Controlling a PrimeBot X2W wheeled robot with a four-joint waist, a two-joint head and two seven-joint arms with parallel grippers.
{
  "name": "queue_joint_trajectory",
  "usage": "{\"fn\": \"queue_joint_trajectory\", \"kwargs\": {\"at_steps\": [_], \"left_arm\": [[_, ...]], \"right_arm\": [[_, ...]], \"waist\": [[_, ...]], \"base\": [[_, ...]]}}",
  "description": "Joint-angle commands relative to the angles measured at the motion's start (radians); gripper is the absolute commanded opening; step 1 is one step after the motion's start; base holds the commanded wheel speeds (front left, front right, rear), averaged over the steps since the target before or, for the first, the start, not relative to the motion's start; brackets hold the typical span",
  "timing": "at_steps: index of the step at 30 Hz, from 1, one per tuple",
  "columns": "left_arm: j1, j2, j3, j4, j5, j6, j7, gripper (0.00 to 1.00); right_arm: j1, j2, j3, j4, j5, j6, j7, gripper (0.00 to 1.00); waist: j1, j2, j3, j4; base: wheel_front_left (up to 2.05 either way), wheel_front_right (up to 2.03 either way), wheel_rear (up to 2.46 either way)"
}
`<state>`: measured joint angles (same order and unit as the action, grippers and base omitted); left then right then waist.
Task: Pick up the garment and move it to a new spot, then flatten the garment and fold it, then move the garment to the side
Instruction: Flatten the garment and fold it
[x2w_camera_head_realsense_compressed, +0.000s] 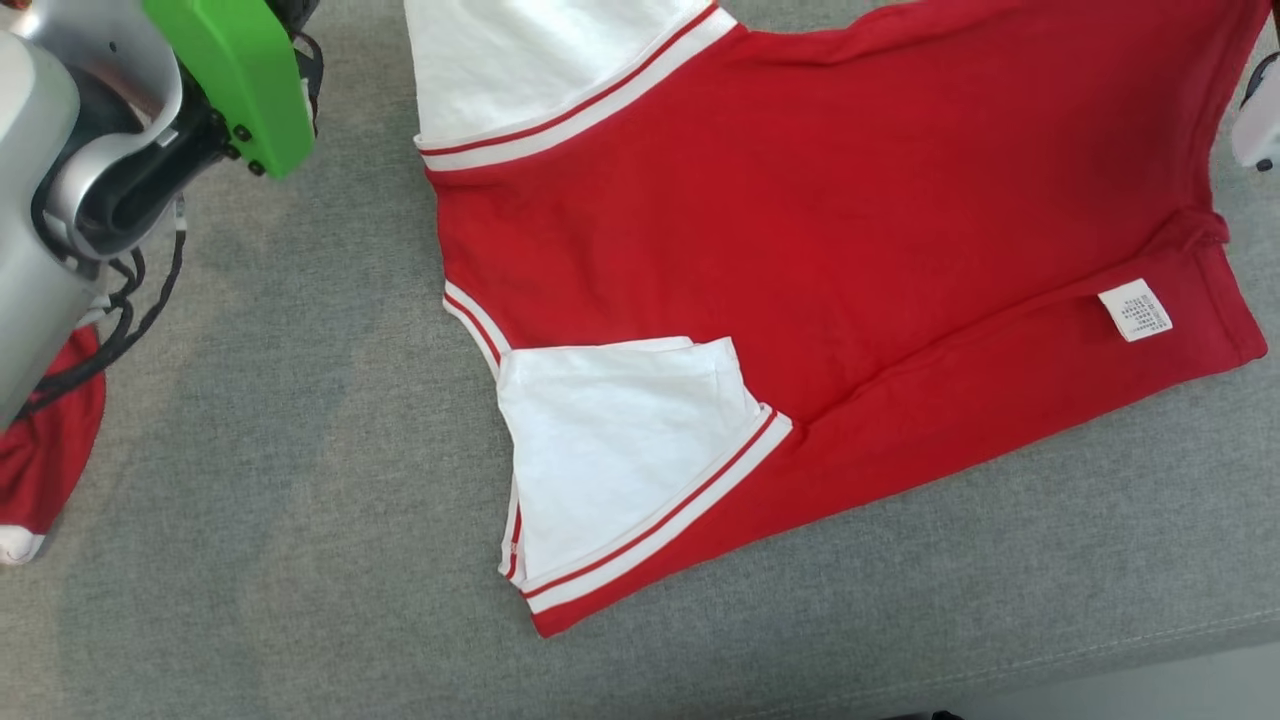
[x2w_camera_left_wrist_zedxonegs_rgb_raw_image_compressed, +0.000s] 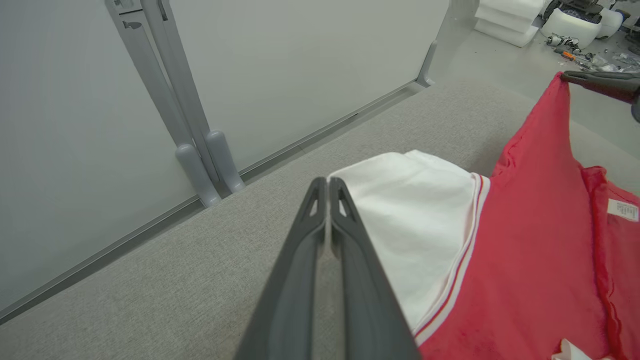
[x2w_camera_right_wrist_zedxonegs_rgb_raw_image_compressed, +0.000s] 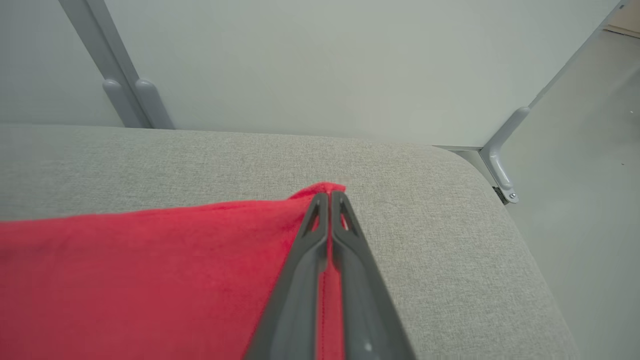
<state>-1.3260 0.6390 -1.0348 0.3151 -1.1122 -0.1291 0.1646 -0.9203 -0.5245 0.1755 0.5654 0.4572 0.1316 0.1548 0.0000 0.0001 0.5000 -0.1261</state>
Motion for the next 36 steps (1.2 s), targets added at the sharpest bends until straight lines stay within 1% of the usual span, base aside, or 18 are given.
{"fn": "queue_joint_trajectory", "kwargs": {"at_steps": [1,5,8,13,18,23,29,36], "left_arm": [[0.035,0.018,0.004,-0.021,-0.016,-0.003,-0.017,0.00],[0.105,0.063,0.005,-0.105,-0.045,0.001,-0.044,0.00],[0.178,0.108,0.007,-0.213,-0.063,0.030,-0.071,0.00],[0.314,0.175,0.001,-0.409,-0.092,0.111,-0.122,0.00],[0.425,0.221,-0.019,-0.552,-0.099,0.177,-0.163,0.00],[0.518,0.236,-0.046,-0.627,-0.082,0.225,-0.220,0.00],[0.621,0.226,-0.084,-0.668,-0.082,0.258,-0.275,0.00],[0.699,0.217,-0.118,-0.692,-0.097,0.289,-0.301,0.00]], "right_arm": [[0.037,-0.014,-0.007,-0.022,0.025,-0.002,-0.007,0.00],[0.113,-0.041,-0.026,-0.080,0.059,-0.002,-0.020,0.00],[0.181,-0.054,-0.045,-0.125,0.068,-0.002,-0.033,0.00],[0.283,-0.065,-0.085,-0.180,0.082,-0.002,-0.065,0.00],[0.372,-0.054,-0.128,-0.209,0.086,-0.002,-0.093,0.00],[0.462,-0.029,-0.177,-0.230,0.074,-0.002,-0.126,0.00],[0.552,0.001,-0.224,-0.249,0.066,-0.002,-0.138,0.00],[0.607,0.027,-0.255,-0.254,0.055,-0.002,-0.119,0.00]], "waist": [[0.0000,-0.0001,-0.025,0.011],[0.0000,-0.0001,-0.048,0.020],[0.0000,-0.0001,-0.056,0.027],[0.0000,-0.0001,-0.057,0.043],[0.0000,-0.0001,-0.056,0.057],[0.0000,-0.0001,-0.065,0.064],[0.0000,-0.0001,-0.077,0.062],[0.0000,-0.0001,-0.076,0.062]], "base": [[0.00,0.00,0.00],[0.00,0.00,0.00],[0.00,0.00,0.00],[0.00,0.00,0.00],[0.00,0.00,0.00],[0.00,0.00,0.00],[0.00,0.00,0.00],[0.00,0.00,0.00]]}}
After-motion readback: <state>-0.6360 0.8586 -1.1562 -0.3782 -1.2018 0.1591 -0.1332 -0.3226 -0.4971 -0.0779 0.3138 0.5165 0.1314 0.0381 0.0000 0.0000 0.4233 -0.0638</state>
